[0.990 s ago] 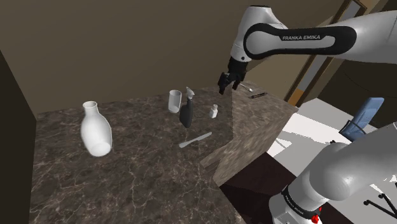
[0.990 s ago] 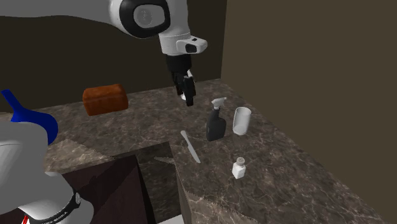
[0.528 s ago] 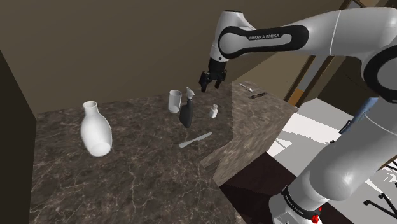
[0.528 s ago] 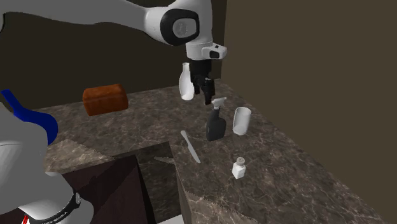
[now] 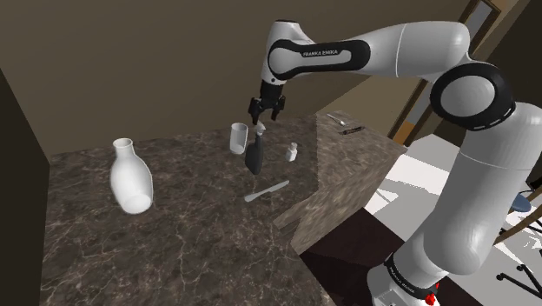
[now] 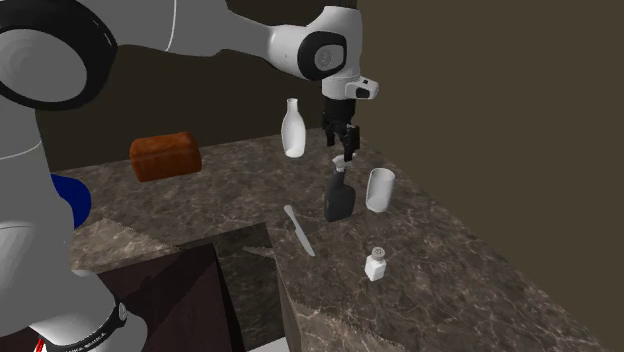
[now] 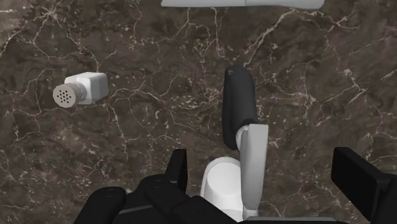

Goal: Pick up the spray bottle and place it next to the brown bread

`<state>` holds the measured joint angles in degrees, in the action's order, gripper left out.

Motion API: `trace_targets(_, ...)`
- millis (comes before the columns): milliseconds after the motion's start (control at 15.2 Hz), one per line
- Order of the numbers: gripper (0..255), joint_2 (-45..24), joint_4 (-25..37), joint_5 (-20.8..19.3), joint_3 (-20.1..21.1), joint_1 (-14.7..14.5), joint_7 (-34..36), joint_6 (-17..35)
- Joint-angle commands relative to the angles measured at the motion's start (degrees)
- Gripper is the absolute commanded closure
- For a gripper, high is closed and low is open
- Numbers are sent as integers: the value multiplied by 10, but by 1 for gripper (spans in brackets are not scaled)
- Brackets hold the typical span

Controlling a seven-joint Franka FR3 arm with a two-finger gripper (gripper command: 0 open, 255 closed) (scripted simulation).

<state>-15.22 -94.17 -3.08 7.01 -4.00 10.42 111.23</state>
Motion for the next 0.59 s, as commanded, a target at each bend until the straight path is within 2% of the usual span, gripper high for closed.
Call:
trace_targets(0,0,-14,6,-1,0,-1,2,8)
trace_targets(330,0,-24,-19,-3,-1,-1,3,43)
trace_targets(528,0,-26,-21,-3,-1,-1,3,47)
